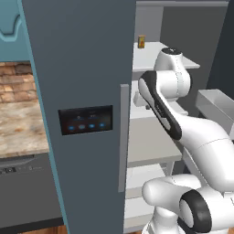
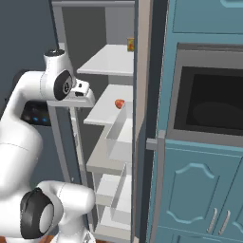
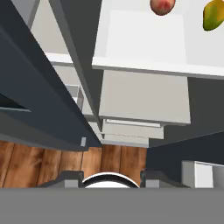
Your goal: Pick the peach and mango from the fridge and place them on the plate next to the blender to make a fruit smoothie.
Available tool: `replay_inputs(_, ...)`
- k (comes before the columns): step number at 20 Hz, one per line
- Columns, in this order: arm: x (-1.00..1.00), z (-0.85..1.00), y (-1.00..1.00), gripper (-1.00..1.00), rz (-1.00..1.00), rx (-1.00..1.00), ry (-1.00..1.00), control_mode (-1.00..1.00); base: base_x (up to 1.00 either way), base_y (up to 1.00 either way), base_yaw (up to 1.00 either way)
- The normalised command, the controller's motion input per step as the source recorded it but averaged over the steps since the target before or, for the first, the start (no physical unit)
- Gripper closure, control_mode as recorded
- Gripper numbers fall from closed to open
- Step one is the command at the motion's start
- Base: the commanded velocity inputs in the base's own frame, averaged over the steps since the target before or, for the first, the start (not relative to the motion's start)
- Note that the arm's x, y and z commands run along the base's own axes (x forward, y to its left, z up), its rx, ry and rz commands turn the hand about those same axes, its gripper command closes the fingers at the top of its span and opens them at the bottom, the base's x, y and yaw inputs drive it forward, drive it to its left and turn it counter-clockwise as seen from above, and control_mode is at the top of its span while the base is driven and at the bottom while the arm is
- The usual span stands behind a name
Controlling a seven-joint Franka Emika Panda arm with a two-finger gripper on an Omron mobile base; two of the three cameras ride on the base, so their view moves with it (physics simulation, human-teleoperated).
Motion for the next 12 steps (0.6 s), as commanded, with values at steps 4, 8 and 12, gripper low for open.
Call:
replay_inputs(4, 0.01, 0.0, 0.0, -1.0, 0.0, 0.0, -0.05, -1.0, 0.0, 0.0, 0.0)
replay_inputs(8, -0.19, 0.0, -0.62, -1.0, -0.05, 0.0, -0.13, -1.0, 0.0, 0.0, 0.0)
replay_inputs(12, -0.27, 0.0, -0.99, -1.0, -0.17, 0.0, -0.13, -1.0, 0.0, 0.0, 0.0)
